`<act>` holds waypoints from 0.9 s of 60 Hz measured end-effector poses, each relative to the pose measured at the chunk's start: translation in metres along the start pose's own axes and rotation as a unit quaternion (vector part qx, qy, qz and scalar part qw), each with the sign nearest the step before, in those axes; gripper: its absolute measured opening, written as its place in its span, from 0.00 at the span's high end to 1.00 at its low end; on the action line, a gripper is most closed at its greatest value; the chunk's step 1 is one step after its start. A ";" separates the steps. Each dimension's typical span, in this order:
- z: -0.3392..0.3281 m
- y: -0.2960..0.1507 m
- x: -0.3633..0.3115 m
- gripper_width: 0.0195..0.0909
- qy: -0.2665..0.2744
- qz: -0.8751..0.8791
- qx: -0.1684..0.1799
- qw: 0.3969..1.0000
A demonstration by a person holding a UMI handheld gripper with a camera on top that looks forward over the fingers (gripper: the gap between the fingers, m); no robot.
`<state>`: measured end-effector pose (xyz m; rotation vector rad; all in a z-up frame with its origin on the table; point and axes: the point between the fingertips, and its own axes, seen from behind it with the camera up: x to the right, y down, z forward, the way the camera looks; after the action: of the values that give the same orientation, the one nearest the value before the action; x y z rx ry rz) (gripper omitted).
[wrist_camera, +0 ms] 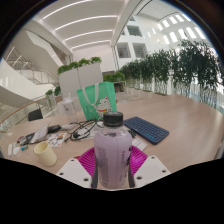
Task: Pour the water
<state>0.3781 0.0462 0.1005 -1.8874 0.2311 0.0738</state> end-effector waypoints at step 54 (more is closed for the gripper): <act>0.095 -0.058 -0.244 0.69 0.066 -0.964 -0.026 0.258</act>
<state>0.1568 0.1838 0.1645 -0.9205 -2.0521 -1.7267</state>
